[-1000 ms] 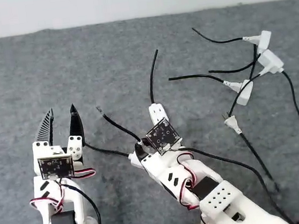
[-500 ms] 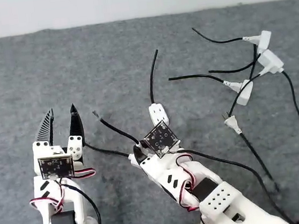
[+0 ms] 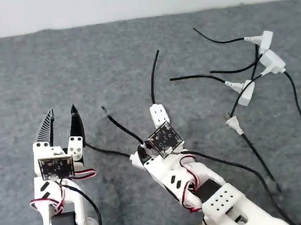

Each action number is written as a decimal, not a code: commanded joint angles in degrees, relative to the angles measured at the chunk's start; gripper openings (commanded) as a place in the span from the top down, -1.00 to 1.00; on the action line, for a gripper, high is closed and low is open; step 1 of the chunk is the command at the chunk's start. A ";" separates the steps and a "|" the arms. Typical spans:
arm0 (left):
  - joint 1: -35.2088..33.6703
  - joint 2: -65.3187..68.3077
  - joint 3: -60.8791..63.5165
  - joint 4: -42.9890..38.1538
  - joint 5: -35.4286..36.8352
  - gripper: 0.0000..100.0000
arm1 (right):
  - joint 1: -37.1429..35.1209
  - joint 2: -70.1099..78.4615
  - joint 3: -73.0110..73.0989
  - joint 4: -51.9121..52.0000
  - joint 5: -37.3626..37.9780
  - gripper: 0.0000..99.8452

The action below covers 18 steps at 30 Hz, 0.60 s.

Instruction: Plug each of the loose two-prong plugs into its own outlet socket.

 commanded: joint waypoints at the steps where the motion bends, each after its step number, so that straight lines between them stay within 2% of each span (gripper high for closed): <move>1: 0.35 -0.44 -0.57 -1.49 0.53 0.67 | 0.84 0.22 1.14 -0.75 3.08 0.98; 14: 0.44 -0.44 -0.57 -1.23 0.53 0.67 | 0.92 0.22 1.41 2.07 3.60 0.98; 18: 0.44 -0.44 -0.57 -1.23 0.53 0.67 | 0.75 0.22 1.41 4.79 6.68 0.98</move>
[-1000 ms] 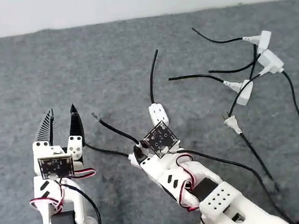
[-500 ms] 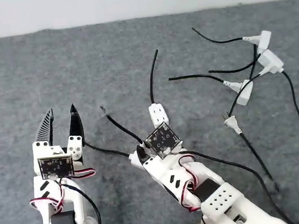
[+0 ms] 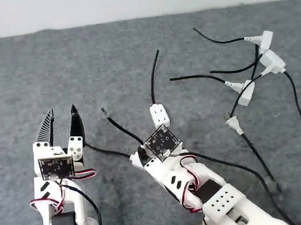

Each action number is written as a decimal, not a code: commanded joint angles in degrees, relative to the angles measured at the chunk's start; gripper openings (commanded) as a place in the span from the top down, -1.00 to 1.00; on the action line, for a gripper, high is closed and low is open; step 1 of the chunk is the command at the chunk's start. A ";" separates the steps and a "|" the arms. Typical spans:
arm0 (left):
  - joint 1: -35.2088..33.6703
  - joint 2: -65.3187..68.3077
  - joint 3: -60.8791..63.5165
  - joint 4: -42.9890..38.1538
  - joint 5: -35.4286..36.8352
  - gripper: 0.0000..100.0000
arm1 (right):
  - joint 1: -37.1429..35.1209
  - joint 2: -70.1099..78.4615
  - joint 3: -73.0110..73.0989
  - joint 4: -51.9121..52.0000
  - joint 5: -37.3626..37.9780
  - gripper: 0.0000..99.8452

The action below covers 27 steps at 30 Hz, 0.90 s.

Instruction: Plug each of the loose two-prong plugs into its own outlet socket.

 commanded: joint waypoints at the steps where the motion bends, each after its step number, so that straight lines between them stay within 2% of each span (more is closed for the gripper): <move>1: 0.53 -0.44 -0.57 -1.23 0.53 0.67 | 0.75 0.57 0.97 3.56 2.90 0.98; 9: 0.53 -0.44 -0.57 -1.23 0.53 0.67 | 0.57 0.57 0.97 7.34 3.16 0.98; 15: 0.62 -0.44 -0.57 -1.14 0.53 0.67 | 0.48 0.66 1.49 8.40 12.48 0.98; 19: 0.62 -0.44 -0.57 -1.14 0.53 0.67 | 0.92 0.57 0.18 13.67 17.14 0.98; 27: 0.62 -0.44 -0.57 -1.14 0.62 0.67 | 0.84 0.57 -0.26 14.73 16.70 0.98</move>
